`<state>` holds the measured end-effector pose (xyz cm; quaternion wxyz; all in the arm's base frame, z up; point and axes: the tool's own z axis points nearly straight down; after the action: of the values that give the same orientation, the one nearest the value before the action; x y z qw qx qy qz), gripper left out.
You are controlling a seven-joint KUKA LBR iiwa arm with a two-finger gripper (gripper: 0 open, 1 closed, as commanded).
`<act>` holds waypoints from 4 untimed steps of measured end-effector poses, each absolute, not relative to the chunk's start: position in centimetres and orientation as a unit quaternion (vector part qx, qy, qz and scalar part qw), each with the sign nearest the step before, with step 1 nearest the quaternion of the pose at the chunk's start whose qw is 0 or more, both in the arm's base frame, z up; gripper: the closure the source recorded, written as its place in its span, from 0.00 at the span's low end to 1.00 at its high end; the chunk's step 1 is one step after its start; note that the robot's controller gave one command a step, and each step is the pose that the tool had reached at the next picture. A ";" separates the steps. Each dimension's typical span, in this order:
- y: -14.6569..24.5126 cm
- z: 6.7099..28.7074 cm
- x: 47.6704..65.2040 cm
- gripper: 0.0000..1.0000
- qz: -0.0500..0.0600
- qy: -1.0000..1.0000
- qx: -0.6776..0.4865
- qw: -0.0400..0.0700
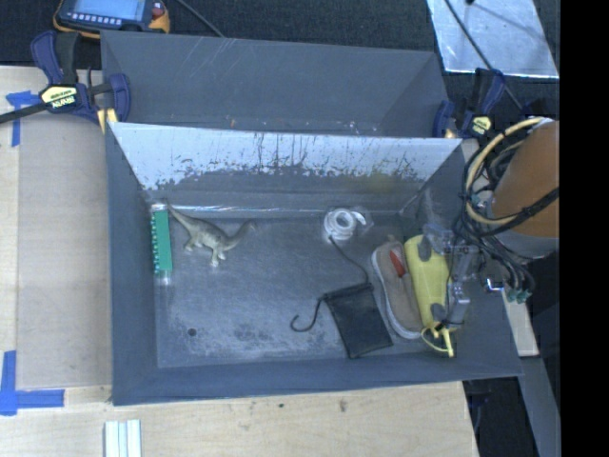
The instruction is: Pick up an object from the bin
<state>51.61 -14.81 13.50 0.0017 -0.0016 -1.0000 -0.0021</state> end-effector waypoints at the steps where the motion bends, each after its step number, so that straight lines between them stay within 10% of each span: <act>1: -14.6 14.1 51.9 1.00 -0.002 -1.000 0.002 -0.003; 2: -14.6 14.1 51.9 1.00 -0.002 -1.000 0.002 -0.003; 3: -12.3 7.1 54.8 0.00 -0.007 -1.000 -0.024 0.003; 4: -12.3 7.1 54.8 0.00 -0.007 -1.000 -0.024 0.003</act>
Offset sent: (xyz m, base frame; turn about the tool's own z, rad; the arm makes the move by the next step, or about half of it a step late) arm 0.0000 0.0000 0.0000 0.0000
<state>54.78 -12.32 7.11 0.0028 -0.0239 -0.9997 -0.0073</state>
